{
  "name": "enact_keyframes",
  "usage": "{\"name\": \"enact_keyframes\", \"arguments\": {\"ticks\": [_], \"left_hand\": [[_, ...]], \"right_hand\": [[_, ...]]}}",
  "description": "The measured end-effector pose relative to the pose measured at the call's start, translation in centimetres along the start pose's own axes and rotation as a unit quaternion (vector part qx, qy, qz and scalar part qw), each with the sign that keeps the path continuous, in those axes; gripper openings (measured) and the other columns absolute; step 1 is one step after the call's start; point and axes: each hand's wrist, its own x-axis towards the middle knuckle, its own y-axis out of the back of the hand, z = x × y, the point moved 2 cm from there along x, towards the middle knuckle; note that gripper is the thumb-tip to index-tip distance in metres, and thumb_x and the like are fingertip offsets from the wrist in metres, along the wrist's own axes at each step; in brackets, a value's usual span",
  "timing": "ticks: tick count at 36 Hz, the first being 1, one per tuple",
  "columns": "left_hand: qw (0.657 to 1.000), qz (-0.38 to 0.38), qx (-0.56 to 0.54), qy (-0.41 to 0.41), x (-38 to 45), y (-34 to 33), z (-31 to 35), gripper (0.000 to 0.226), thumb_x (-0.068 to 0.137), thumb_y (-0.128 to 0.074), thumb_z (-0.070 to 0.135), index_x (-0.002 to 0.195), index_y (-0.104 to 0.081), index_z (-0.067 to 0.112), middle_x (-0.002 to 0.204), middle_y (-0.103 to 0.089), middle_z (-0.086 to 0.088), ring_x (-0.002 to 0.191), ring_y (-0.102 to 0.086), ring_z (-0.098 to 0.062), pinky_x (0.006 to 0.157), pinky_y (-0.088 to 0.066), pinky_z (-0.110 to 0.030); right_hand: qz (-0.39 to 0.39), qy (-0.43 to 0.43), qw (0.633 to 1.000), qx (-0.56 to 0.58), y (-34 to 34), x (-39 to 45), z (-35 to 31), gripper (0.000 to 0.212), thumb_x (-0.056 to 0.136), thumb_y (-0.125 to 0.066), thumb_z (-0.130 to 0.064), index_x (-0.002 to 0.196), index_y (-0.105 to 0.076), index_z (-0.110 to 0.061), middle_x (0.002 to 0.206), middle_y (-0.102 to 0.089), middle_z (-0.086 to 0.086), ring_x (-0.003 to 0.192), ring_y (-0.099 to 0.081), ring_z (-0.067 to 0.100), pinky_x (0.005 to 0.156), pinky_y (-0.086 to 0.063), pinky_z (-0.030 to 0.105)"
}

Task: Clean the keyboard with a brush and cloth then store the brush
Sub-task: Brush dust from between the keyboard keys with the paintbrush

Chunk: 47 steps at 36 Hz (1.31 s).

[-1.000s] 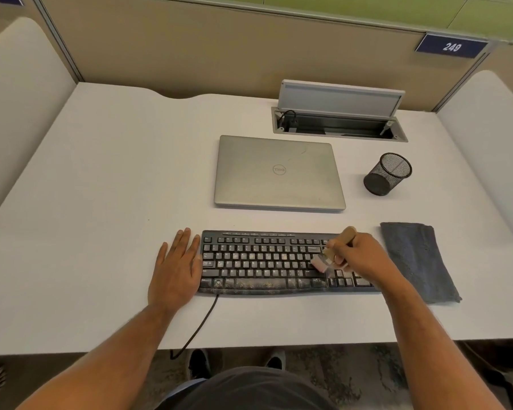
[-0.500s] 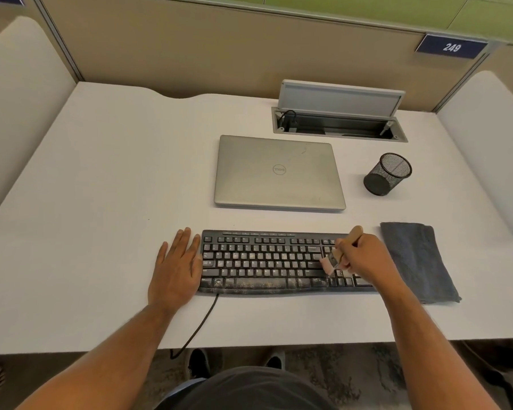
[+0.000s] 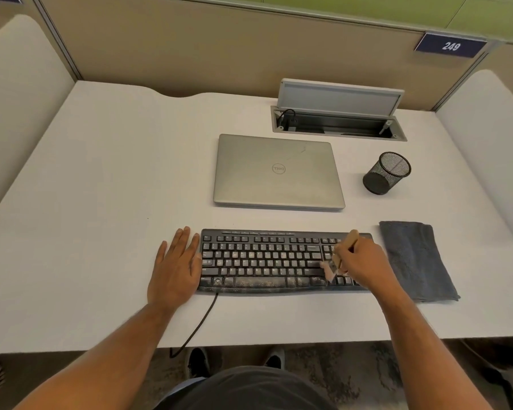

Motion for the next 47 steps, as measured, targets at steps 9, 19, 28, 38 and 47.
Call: {"name": "enact_keyframes", "arguments": {"ticks": [9, 19, 28, 38, 47], "left_hand": [[1.0, 0.0, 0.0, 0.0, 0.1, 0.0, -0.1, 0.067, 0.103, -0.006, 0.047, 0.162, -0.025, 0.02, 0.17, -0.014, 0.002, 0.157, -0.005, -0.012, 0.128, -0.007, -0.043], [1.0, -0.005, 0.006, 0.001, 0.1, -0.1, -0.1, 0.068, 0.102, -0.004, 0.048, 0.162, -0.022, 0.021, 0.17, -0.011, 0.002, 0.157, -0.002, -0.012, 0.128, -0.005, -0.042], [1.0, 0.001, 0.002, 0.002, 0.0, -0.2, -0.2, 0.066, 0.103, -0.007, 0.046, 0.162, -0.025, 0.02, 0.17, -0.015, 0.001, 0.157, -0.005, -0.012, 0.128, -0.006, -0.042], [1.0, 0.001, 0.003, 0.0, 0.0, -0.2, -0.1, 0.066, 0.103, -0.007, 0.046, 0.162, -0.022, 0.021, 0.17, -0.012, 0.002, 0.157, -0.003, -0.011, 0.128, -0.005, -0.042], [1.0, 0.002, 0.008, -0.002, 0.0, -0.1, 0.0, 0.066, 0.103, -0.006, 0.046, 0.162, -0.024, 0.02, 0.17, -0.013, 0.002, 0.157, -0.004, -0.012, 0.128, -0.007, -0.042]], "right_hand": [[-0.015, 0.011, 1.0, -0.023, 0.4, 0.2, 0.0, 0.044, 0.105, -0.051, -0.031, 0.078, -0.067, 0.0, 0.067, -0.072, 0.008, 0.069, -0.071, 0.027, 0.067, -0.057, 0.043], [-0.051, 0.006, 0.999, -0.016, 0.1, -0.1, 0.1, 0.043, 0.104, -0.053, -0.025, 0.081, -0.067, 0.008, 0.065, -0.073, 0.012, 0.061, -0.071, 0.025, 0.061, -0.057, 0.041], [-0.03, 0.046, 0.998, -0.012, -0.9, -0.3, -0.6, 0.061, 0.112, -0.038, -0.037, 0.063, -0.06, -0.007, 0.057, -0.069, 0.004, 0.054, -0.068, 0.016, 0.049, -0.039, 0.022], [-0.062, 0.056, 0.996, -0.034, 0.3, -0.3, -1.2, 0.035, 0.102, -0.058, -0.042, 0.086, -0.071, -0.013, 0.078, -0.074, 0.006, 0.077, -0.07, 0.023, 0.077, -0.057, 0.04], [-0.109, 0.137, 0.982, -0.07, -1.9, -1.2, -2.9, 0.028, 0.105, -0.057, -0.035, 0.085, -0.068, -0.019, 0.079, -0.069, -0.006, 0.074, -0.064, 0.012, 0.067, -0.05, 0.031]]}}
